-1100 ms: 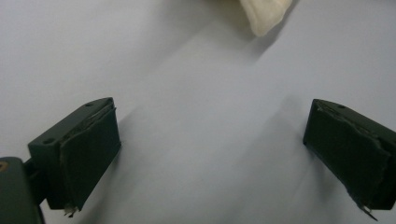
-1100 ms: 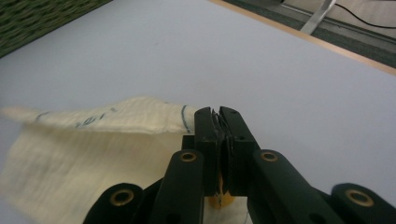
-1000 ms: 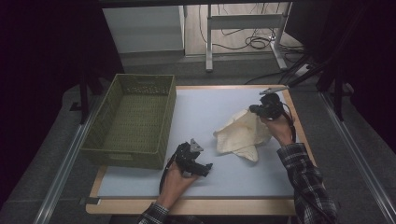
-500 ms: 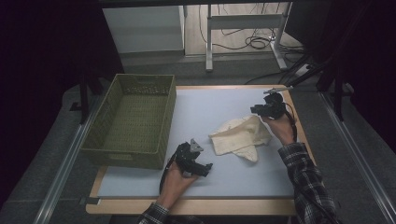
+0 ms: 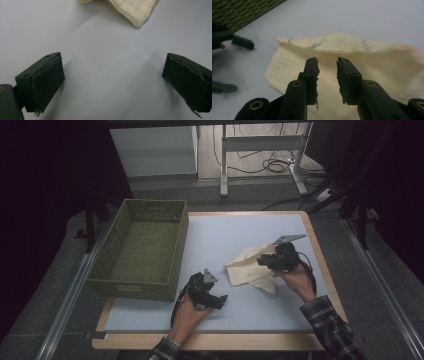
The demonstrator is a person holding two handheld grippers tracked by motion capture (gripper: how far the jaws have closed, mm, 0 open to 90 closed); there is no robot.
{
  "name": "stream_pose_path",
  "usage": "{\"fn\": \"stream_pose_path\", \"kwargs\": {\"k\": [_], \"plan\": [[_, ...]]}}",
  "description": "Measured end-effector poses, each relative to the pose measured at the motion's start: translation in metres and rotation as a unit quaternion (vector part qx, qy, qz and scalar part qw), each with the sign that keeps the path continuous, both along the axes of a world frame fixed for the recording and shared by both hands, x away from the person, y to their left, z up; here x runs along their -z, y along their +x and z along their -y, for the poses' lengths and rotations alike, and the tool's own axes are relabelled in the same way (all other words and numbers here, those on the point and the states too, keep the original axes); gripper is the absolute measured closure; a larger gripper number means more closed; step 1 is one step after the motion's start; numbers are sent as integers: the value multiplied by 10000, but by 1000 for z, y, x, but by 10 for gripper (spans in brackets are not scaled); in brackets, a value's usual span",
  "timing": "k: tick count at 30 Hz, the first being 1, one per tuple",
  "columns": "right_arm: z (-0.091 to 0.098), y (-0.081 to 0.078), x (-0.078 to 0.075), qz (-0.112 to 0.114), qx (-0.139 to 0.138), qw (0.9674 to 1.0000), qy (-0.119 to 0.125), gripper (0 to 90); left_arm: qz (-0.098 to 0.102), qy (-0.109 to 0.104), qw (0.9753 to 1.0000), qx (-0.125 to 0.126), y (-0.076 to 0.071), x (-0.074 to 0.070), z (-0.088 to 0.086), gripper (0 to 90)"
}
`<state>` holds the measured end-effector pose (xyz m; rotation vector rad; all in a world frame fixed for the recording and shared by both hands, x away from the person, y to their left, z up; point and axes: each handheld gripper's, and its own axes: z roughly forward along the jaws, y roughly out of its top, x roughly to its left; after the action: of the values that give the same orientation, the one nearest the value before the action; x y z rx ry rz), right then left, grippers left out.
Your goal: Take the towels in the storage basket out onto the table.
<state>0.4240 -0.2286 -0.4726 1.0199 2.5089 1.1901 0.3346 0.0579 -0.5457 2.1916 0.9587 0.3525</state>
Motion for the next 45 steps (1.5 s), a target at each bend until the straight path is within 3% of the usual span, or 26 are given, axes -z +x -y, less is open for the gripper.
{"fn": "stream_pose_path", "kwargs": {"k": [12,17,18,19,21,22,25,31,34,37,38,41,45], "plan": [[-56,-30,33,-247,-773,9966,128,658,14,-10,10000,0,0,0,0,37],[-76,-34,47,-205,-928,9953,-183,633,12,-10,10000,-3,0,0,0,37],[-82,-36,53,-110,-960,9943,-451,649,10,-12,10000,0,0,0,0,37],[-82,-36,53,-110,-960,9943,-451,649,8,-12,10000,0,0,0,0,37],[-83,-39,54,142,-939,9939,-566,725,5,-12,10000,1,0,0,0,37],[-82,-40,54,244,-947,9932,-639,819,2,-12,10000,3,0,0,0,37],[-79,-39,54,207,-939,9935,-614,867,-7,-7,10000,6,0,0,0,37],[-61,-39,43,135,-830,9958,-375,875,-27,-46,10000,-17,0,-1,-1,49],[-51,-39,33,178,-761,9965,-296,874,68,-77,9999,17,3,-3,-4,151],[-41,-38,26,236,-677,9971,-269,874,29,-61,10000,-54,12,-6,-6,252],[-36,-37,24,250,-613,9975,-262,874,14,-95,9999,-72,17,-7,-6,306],[-30,-36,23,244,-539,9979,-251,874,-7,-302,9995,-117,33,-12,-4,347],[-19,-34,23,236,-443,9984,-256,875,124,-519,9986,-49,47,-20,0,433]]}}
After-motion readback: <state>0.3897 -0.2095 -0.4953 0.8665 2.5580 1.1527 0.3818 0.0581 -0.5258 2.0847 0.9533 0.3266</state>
